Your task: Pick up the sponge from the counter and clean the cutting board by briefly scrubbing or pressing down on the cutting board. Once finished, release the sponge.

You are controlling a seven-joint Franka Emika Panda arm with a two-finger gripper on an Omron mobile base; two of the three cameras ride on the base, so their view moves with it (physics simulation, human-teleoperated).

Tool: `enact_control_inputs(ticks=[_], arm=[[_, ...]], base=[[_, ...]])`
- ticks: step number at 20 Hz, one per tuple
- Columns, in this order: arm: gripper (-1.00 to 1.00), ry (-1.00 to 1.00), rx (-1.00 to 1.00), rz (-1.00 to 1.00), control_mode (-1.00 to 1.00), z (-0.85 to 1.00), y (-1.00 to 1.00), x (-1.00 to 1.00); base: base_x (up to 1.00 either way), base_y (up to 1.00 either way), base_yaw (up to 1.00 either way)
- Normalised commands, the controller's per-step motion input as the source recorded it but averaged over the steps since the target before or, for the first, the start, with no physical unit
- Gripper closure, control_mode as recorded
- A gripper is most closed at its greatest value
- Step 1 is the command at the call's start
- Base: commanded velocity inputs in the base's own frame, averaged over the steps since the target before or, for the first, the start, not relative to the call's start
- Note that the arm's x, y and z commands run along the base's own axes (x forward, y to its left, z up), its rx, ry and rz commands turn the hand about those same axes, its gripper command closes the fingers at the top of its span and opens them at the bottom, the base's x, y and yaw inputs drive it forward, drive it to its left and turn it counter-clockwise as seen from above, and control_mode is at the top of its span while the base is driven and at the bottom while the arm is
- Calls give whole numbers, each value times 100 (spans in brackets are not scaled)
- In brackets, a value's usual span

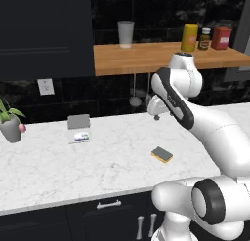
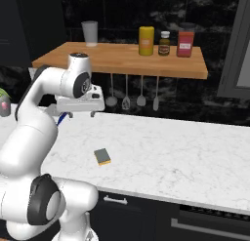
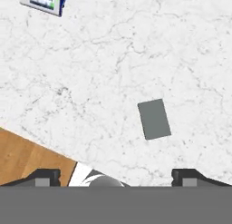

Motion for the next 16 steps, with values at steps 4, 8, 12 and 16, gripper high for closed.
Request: enact_control_inputs(ticks=[4, 8, 12, 16], arm=[[-100, 21, 0, 47, -100, -42, -18, 2], [-100, 7, -2, 27, -100, -19, -9, 0], [-100, 0, 0, 4, -100, 0, 0, 0], [-100, -7, 0, 0, -100, -12, 3, 0]], base=[[0, 0, 0], [0, 0, 0], [0, 0, 0], [0, 0, 0]])
